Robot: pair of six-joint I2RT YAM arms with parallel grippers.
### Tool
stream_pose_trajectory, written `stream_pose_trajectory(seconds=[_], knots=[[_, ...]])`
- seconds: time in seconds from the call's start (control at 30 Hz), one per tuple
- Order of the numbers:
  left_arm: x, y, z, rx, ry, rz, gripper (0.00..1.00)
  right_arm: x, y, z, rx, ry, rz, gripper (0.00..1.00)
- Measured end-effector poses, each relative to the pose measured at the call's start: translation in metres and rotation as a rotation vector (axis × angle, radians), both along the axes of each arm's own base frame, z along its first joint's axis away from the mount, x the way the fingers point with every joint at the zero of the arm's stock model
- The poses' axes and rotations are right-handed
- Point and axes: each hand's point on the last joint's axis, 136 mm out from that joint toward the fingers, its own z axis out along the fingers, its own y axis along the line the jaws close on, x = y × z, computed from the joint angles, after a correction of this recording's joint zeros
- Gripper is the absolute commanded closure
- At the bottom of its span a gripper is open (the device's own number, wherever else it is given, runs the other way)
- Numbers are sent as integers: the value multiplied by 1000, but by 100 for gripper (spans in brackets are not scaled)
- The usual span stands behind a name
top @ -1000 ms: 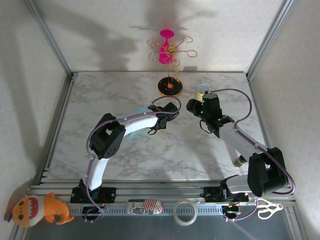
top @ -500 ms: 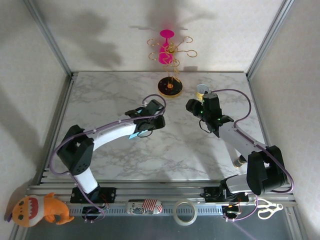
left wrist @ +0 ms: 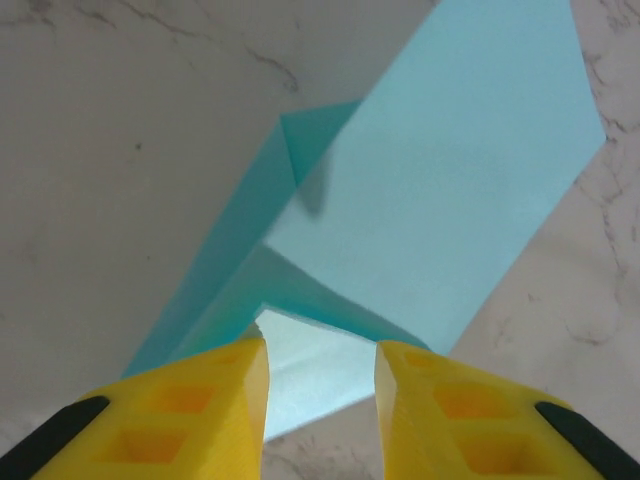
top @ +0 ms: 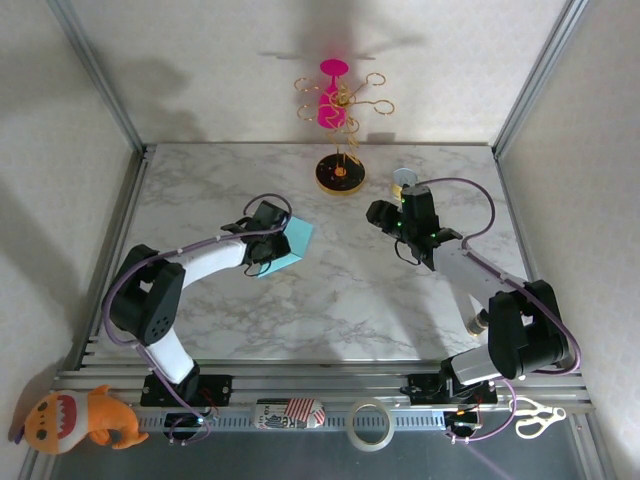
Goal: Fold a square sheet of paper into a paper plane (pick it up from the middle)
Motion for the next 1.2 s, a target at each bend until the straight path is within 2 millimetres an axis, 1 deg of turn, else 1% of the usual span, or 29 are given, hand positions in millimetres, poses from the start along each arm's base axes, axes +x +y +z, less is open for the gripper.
stream_pose_trajectory(seconds=[0.2, 0.4, 0.6, 0.7, 1.0, 1.2], knots=[[5, 6, -16, 25, 17, 6, 71, 0, 3, -3, 6, 11, 13, 41], [7, 9, -21, 31, 16, 11, 71, -1, 7, -9, 13, 32, 32, 41], [5, 20, -29, 41, 25, 23, 73, -2, 14, -19, 28, 64, 63, 41], [5, 22, -33, 47, 32, 22, 72, -3, 17, -23, 37, 82, 75, 41], [11, 26, -34, 45, 24, 34, 71, -5, 23, -28, 59, 104, 101, 41], [18, 24, -34, 36, 18, 34, 71, -7, 27, -33, 79, 124, 117, 41]])
